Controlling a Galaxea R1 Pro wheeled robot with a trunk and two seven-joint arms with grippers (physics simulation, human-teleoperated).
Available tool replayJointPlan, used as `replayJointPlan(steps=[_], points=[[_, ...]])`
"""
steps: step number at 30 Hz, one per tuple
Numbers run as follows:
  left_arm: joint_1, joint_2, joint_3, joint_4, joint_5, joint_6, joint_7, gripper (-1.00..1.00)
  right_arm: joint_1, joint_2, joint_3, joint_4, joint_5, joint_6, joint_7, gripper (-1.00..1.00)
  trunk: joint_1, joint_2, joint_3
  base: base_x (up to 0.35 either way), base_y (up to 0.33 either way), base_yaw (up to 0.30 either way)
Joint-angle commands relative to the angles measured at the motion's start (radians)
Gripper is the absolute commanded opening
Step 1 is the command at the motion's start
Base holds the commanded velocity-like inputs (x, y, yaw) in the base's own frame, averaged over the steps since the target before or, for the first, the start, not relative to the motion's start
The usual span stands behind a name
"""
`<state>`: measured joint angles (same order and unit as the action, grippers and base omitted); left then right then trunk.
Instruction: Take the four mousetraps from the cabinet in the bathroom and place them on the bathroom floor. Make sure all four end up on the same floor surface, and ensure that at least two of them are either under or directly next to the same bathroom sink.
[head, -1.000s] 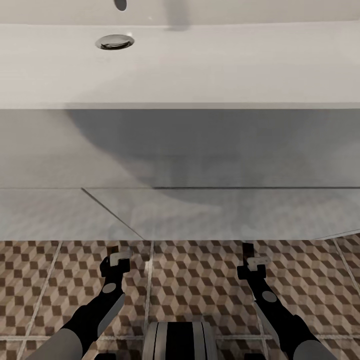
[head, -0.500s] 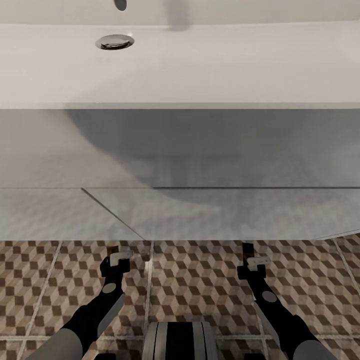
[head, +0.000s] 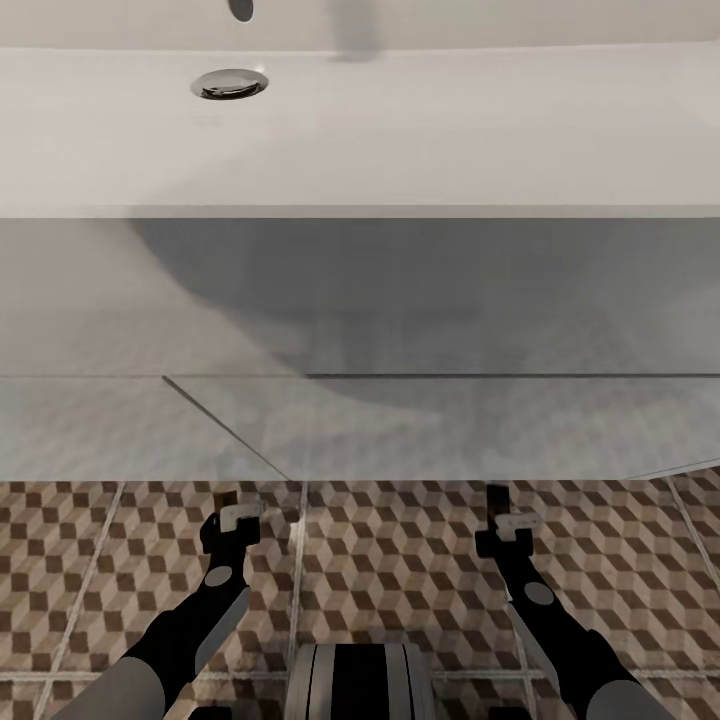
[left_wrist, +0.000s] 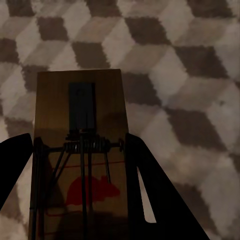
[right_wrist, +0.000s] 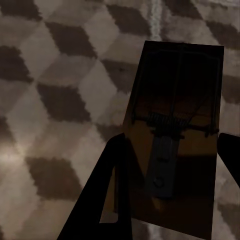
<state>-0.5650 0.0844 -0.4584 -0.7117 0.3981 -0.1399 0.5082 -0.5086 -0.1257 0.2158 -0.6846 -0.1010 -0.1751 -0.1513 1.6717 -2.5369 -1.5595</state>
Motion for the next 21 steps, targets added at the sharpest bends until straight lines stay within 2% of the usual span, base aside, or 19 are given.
replayJointPlan(steps=[1,6,12,21], points=[[-0.001,0.001,-0.008,0.000,0.011,-0.007,0.007,-1.00,-0.001,-0.002,0.008,0.000,-0.010,-0.007,-0.008,-1.00,0.000,0.000,-0.001,0.000,0.000,0.000],[-0.001,0.001,-0.007,0.000,0.011,-0.026,0.011,-1.00,-0.001,-0.002,0.008,0.004,-0.013,-0.085,-0.008,-1.00,0.000,0.000,-0.001,0.000,0.000,0.000],[-0.001,0.001,-0.006,0.000,0.008,-0.074,0.015,-1.00,-0.001,-0.002,0.010,0.006,-0.015,-0.099,-0.008,-1.00,0.000,0.000,-0.001,0.000,0.000,0.000],[0.000,0.001,-0.007,0.000,0.009,-0.081,0.015,-1.00,-0.001,-0.002,0.013,0.007,-0.015,-0.098,-0.008,-1.00,0.000,0.000,-0.001,0.000,0.000,0.000]])
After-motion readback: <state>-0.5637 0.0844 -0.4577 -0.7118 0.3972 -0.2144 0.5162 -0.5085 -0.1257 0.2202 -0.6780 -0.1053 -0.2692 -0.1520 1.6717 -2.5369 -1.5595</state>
